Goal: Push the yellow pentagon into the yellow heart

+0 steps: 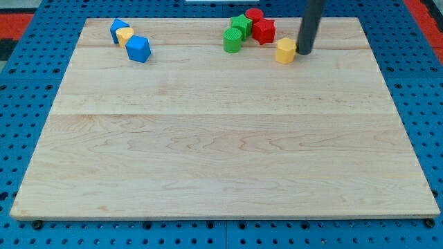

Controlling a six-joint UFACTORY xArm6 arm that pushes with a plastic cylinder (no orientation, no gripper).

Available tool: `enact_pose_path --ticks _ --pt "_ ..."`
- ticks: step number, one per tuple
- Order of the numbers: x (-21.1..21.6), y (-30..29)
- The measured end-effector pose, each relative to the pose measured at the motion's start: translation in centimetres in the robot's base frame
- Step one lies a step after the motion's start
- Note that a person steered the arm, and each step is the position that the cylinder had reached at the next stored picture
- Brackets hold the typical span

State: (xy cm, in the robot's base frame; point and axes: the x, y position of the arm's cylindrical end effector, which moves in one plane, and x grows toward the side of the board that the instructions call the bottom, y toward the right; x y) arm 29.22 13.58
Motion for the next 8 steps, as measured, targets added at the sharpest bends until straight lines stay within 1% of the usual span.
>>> enact_pose_path --ticks 2,3,4,5,6,7,8 --pt "-0.6 -9.4" --pt "1.2 -12.7" --pt "4.7 -12.7" --pt "3.9 -17.6" --pt "3.2 -24.5" --pt "1.9 -22.1" --pt "2.4 -18.2"
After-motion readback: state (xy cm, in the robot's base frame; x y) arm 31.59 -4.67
